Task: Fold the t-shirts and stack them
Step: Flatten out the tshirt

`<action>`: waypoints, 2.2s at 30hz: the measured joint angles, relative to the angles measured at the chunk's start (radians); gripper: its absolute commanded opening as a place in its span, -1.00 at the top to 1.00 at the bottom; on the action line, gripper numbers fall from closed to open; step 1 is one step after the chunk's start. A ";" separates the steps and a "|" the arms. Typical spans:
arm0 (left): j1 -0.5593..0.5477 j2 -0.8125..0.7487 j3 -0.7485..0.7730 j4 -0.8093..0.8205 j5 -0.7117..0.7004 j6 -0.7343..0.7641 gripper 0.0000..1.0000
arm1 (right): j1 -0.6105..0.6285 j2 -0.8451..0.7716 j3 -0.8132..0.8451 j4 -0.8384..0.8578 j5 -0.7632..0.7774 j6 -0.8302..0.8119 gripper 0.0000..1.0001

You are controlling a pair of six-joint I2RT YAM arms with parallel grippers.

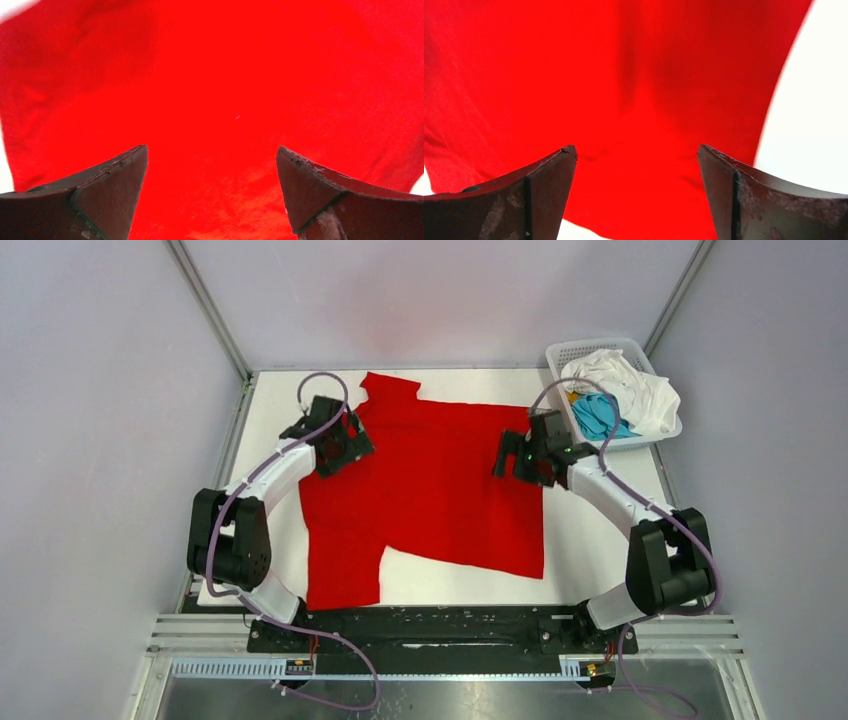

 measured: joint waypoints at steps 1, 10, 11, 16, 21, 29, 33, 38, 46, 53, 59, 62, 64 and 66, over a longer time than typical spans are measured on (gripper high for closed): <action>-0.010 -0.003 -0.035 0.008 0.008 -0.004 -0.98 | 0.017 -0.003 -0.038 0.002 -0.010 0.010 -0.99; -0.013 0.087 -0.186 0.074 0.106 -0.048 -0.98 | 0.077 0.100 -0.157 0.010 -0.072 0.067 -0.99; -0.014 0.103 -0.172 0.072 0.116 -0.052 -0.98 | 0.076 0.122 -0.154 0.010 -0.072 0.071 -0.99; -0.014 0.160 -0.120 0.128 0.171 -0.074 -0.98 | 0.069 0.214 -0.064 0.004 -0.068 0.086 -0.99; -0.014 0.216 -0.055 0.145 0.203 -0.092 -0.98 | 0.022 0.327 0.069 0.002 -0.092 0.103 -0.99; -0.015 0.335 0.109 0.124 0.202 -0.108 -0.98 | -0.049 0.523 0.344 -0.037 -0.089 0.092 -0.99; -0.013 0.401 0.222 0.073 0.193 -0.106 -0.98 | -0.077 0.587 0.461 -0.076 -0.067 0.065 -0.99; -0.005 0.308 0.159 0.064 0.185 -0.087 -0.98 | -0.095 0.515 0.438 -0.096 -0.042 0.041 -0.99; -0.006 -0.289 -0.266 -0.033 0.086 -0.102 -0.98 | -0.093 -0.026 -0.015 -0.034 0.009 0.053 -0.99; -0.075 -0.481 -0.560 -0.188 0.012 -0.178 -0.89 | -0.093 -0.311 -0.357 0.038 0.124 0.133 -0.99; -0.116 -0.555 -0.664 -0.258 -0.005 -0.241 -0.39 | -0.094 -0.381 -0.401 0.064 0.173 0.153 -0.99; -0.142 -0.554 -0.668 -0.255 -0.020 -0.261 -0.26 | -0.094 -0.383 -0.401 0.081 0.183 0.156 -0.99; -0.157 -0.544 -0.669 -0.252 -0.032 -0.272 -0.21 | -0.094 -0.382 -0.401 0.081 0.189 0.156 -0.99; -0.167 -0.520 -0.669 -0.249 -0.044 -0.279 -0.16 | -0.094 -0.378 -0.401 0.081 0.190 0.156 -0.99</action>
